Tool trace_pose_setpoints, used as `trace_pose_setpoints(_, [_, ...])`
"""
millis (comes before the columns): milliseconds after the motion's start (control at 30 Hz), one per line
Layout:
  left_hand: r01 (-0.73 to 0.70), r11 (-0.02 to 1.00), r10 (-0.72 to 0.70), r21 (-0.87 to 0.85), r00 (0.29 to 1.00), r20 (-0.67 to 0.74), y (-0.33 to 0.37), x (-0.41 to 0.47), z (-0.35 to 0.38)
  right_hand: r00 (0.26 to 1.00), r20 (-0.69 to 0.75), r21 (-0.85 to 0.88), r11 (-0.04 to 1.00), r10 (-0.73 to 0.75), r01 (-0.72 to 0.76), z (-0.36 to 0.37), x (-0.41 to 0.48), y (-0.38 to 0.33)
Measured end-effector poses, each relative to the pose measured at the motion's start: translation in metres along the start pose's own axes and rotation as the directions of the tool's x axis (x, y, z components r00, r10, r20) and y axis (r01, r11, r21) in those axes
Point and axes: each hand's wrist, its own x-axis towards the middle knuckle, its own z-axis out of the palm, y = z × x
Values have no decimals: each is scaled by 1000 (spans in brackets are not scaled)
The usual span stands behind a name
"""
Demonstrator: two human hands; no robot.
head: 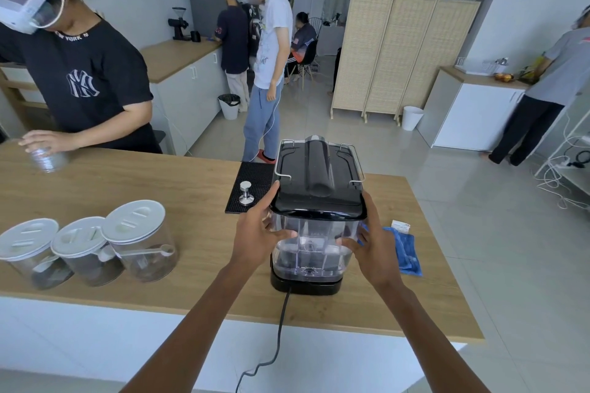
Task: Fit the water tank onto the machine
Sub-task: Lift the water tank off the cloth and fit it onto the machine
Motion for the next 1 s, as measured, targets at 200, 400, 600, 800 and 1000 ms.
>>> trace_pose_setpoints(200, [-8,1000,8,2,1000,-6,1,2,1,1000,5,35,999,-4,4,2,2,3])
trace_pose_setpoints(400, [-34,999,34,17,999,6,-4,0,1,1000,-21,-37,999,8,-9,4,-3,0])
trace_pose_setpoints(600, [-34,999,34,18,999,2,-10,-5,2,1000,-3,-64,998,17,-17,6,-7,0])
trace_pose_setpoints(800, [-24,998,25,59,1000,-16,-11,-6,5,1000,-7,-99,995,-20,19,5,-11,-4])
trace_pose_setpoints(1000, [-18,991,21,133,1000,-22,-10,-12,6,997,-46,-129,990,-57,50,8,-18,-4])
